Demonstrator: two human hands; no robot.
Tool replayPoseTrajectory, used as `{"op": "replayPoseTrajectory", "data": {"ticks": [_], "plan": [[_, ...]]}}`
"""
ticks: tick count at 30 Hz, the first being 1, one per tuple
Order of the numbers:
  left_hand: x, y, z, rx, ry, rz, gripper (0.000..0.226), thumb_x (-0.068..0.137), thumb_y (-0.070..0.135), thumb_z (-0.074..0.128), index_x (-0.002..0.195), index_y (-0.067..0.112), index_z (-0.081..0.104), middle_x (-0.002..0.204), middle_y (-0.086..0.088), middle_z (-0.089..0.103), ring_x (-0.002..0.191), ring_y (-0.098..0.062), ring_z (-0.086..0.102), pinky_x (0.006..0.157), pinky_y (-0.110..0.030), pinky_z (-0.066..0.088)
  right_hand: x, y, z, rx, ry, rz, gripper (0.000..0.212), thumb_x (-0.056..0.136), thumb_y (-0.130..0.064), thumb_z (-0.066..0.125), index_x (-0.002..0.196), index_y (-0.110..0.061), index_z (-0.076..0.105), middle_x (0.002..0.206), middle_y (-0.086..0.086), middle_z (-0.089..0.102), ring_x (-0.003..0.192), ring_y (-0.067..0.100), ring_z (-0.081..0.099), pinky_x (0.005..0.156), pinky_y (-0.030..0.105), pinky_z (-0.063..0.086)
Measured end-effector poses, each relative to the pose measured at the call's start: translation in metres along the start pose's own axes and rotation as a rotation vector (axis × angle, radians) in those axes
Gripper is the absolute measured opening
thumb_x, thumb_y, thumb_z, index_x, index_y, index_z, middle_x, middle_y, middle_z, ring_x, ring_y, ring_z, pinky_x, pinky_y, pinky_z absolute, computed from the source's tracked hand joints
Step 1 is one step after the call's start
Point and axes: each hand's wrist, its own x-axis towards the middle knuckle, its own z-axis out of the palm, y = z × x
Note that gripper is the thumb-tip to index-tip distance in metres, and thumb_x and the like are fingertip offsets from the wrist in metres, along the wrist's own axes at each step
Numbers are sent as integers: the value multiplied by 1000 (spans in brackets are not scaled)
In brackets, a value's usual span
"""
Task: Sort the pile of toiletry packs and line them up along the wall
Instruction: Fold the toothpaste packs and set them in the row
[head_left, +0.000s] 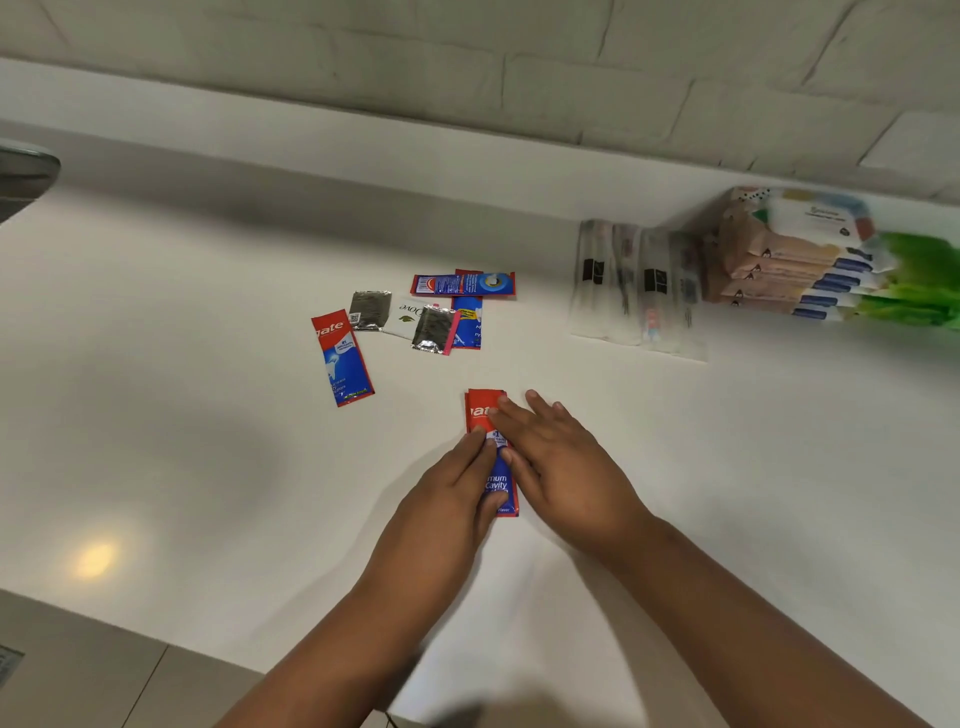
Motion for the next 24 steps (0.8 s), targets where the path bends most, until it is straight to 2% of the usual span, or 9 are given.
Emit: {"op": "replayPoseTrajectory", "data": {"ticks": [7, 10, 14, 19, 24], "plan": [[12, -2, 0, 7, -43, 3, 58, 99, 41, 35, 150, 26, 12, 157, 12, 11, 139, -2, 23, 98, -2, 8, 3, 5, -2, 33, 21, 3, 65, 98, -53, 10, 143, -19, 42, 148, 2, 43, 139, 23, 35, 114, 33, 17], [24, -2, 0, 4, -62, 10, 57, 99, 40, 36, 150, 25, 14, 157, 10, 14, 139, -4, 25, 99, -4, 11, 7, 11, -4, 43, 24, 36, 67, 94, -57, 9, 148, -24, 32, 154, -4, 31, 145, 14, 19, 115, 26, 8], [48, 1, -3, 21, -105, 1, 57, 98, 41, 38, 149, 25, 20, 156, 7, 20, 138, -6, 27, 106, -17, 29, 15, 23, -14, 44, 99, 183, 59, 97, -53, 26, 150, -27, 25, 158, -6, 20, 147, 12, 8, 116, 27, 5], [76, 13, -12, 108, -126, 37, 54, 99, 33, 43, 148, 25, 22, 152, 4, 27, 135, -13, 33, 104, -27, 38, 33, 49, -26, -36, 216, 295, 55, 98, -47, 36, 146, -21, 36, 158, 1, 23, 148, 19, 8, 117, 32, 7], [105, 18, -18, 294, -148, 75, 53, 97, 33, 46, 146, 20, 29, 148, 1, 32, 132, -17, 35, 106, -30, 33, 53, 80, -36, -180, 292, 332, 49, 99, -42, 37, 140, -16, 46, 153, 8, 34, 146, 28, 18, 119, 46, 17]]}}
